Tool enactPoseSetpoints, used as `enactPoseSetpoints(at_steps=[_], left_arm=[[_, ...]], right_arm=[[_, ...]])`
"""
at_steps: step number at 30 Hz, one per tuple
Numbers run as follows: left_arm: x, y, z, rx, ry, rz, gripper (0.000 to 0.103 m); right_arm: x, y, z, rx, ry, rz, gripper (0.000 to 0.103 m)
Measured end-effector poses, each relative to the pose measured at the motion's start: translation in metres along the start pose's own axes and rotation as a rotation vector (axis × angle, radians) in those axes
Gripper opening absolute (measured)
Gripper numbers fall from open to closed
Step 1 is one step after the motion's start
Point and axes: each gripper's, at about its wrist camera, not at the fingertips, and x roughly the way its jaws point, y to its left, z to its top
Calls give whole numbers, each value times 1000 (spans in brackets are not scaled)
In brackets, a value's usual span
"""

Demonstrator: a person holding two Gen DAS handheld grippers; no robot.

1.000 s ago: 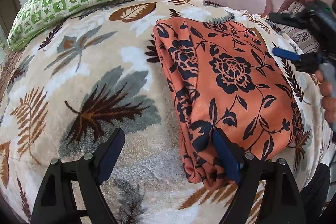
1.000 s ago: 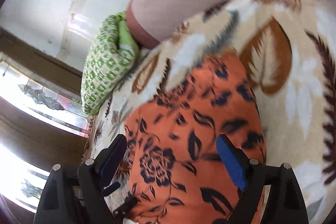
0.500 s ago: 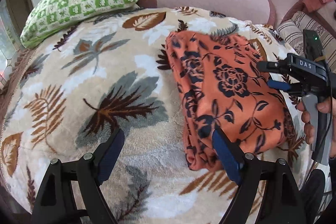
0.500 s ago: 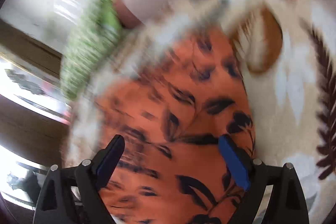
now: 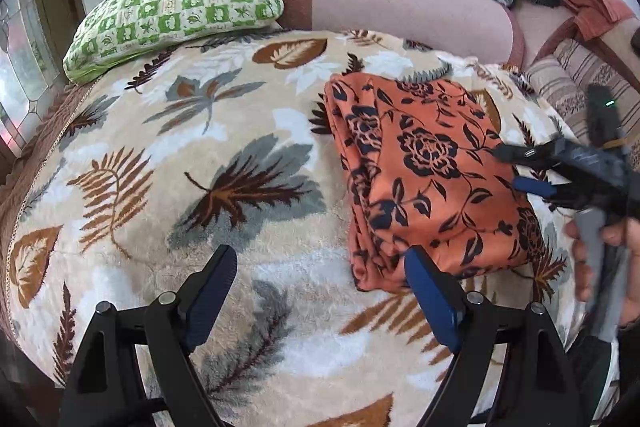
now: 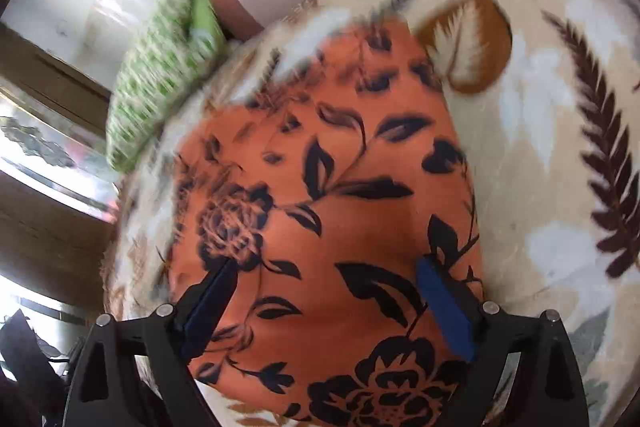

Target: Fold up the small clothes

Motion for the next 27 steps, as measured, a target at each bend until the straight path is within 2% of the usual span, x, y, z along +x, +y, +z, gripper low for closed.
enactPoseSetpoints(at_steps=[4, 6, 8, 10, 12, 17, 18, 19, 20, 21, 22, 23, 25, 27], left_arm=[[24, 10, 15, -57, 24, -31, 86], [38, 8, 23, -60, 33, -37, 86], [50, 7, 31, -54, 35, -41, 86], [65, 7, 47, -48, 40, -43, 86], [81, 4, 69, -39, 20, -46, 86], [135, -1, 116, -14, 27, -49, 84], [147, 0, 122, -17, 39, -61, 78], [161, 3, 126, -36, 73, -96, 54], [178, 6, 133, -69, 129, -163, 41], [182, 4, 140, -62, 127, -180, 39], [181, -3, 147, -23, 102, -170, 32], [180, -11, 154, 29, 86, -151, 30], [188, -22, 157, 97, 83, -116, 30], [196, -21, 153, 113, 83, -118, 32]], right_arm=[[-24, 18, 12, -58, -58, 32, 93], [-22, 19, 20, -81, -63, 61, 93], [-4, 8, 24, -68, -31, 27, 93], [27, -18, 25, 4, 70, -15, 93], [19, -17, 25, -5, 15, 27, 94], [17, -15, 24, -44, 52, 28, 94], [18, -15, 25, -42, 54, 34, 94], [19, -16, 25, -38, 54, 41, 95], [18, -17, 25, -31, 49, 53, 96], [17, -17, 24, -30, 43, 65, 96], [20, -18, 21, -34, 39, 67, 97], [19, -18, 19, -38, 31, 69, 97], [24, -17, 16, -36, 13, 75, 100], [24, -13, 13, -56, 1, 71, 101]])
